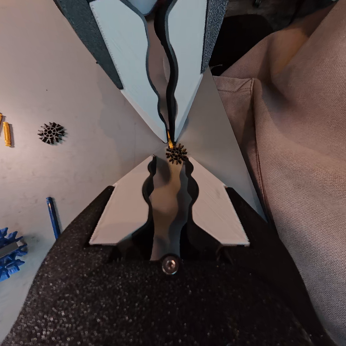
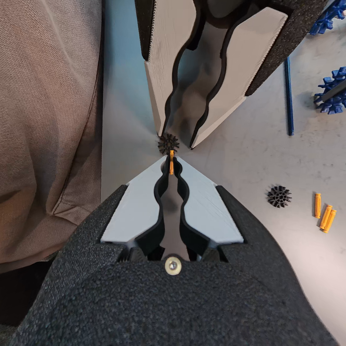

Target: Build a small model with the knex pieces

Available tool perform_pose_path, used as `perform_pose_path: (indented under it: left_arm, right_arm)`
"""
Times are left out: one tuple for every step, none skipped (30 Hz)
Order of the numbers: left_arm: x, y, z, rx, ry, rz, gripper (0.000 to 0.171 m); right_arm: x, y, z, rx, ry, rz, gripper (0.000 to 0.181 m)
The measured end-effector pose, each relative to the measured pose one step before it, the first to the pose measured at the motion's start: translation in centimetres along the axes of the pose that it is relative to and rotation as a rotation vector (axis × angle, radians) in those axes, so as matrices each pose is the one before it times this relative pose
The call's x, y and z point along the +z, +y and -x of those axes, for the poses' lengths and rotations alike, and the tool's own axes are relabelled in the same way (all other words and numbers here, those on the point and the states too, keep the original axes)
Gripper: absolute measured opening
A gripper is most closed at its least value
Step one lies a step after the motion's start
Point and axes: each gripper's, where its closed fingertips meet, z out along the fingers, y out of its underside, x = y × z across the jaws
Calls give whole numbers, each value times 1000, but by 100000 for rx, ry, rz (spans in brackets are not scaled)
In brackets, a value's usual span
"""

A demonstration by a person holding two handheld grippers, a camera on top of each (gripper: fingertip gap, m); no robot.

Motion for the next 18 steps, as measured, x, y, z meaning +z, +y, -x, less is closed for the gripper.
perform_pose_path:
  left_arm:
    - [-30,24,49,-131,-32,28,28]
    - [-15,21,46,198,-209,107,27]
    - [-5,15,25,403,-271,71,27]
    - [-9,16,11,344,-172,37,26]
    - [-10,12,21,126,-66,37,26]
    - [-15,1,11,-23,-6,36,26]
    - [-16,17,34,10,-123,48,26]
    - [-28,20,65,102,-377,103,26]
    - [-34,11,102,117,-569,110,26]
    - [-65,-14,51,99,-296,-95,25]
    - [-66,-90,-63,-24,492,-578,25]
    - [-63,-175,-172,-274,1030,-950,25]
    - [-31,-201,-168,-291,867,-900,25]
    - [14,-157,-119,5,353,-583,26]
    - [56,-62,-41,221,-205,-108,26]
    - [96,15,22,277,-544,345,26]
    - [138,78,21,307,-556,621,26]
    - [139,116,12,348,-395,822,26]
  right_arm:
    - [9,13,4,-209,-331,389,2]
    - [-7,21,-10,-267,-214,434,2]
    - [-4,12,0,-190,-168,270,2]
    - [-2,8,4,-118,-161,245,2]
    - [1,4,3,-147,-65,202,2]
    - [12,4,8,-63,-105,213,2]
    - [-6,17,10,-81,-83,291,2]
    - [-6,38,24,-89,-150,358,2]
    - [-6,58,25,-70,-206,425,2]
    - [-13,26,6,-44,-110,235,2]
    - [-5,14,15,-32,-196,286,2]
    - [-3,10,-6,-181,-20,245,2]
    - [7,-8,-6,-152,5,203,2]
    - [25,0,-12,-31,-38,252,2]
    - [51,41,-6,-4,-12,525,2]
    - [66,76,15,-74,-56,609,2]
    - [-15,-36,-3,25,-5,-100,2]
    - [-14,6,-40,56,233,179,4]
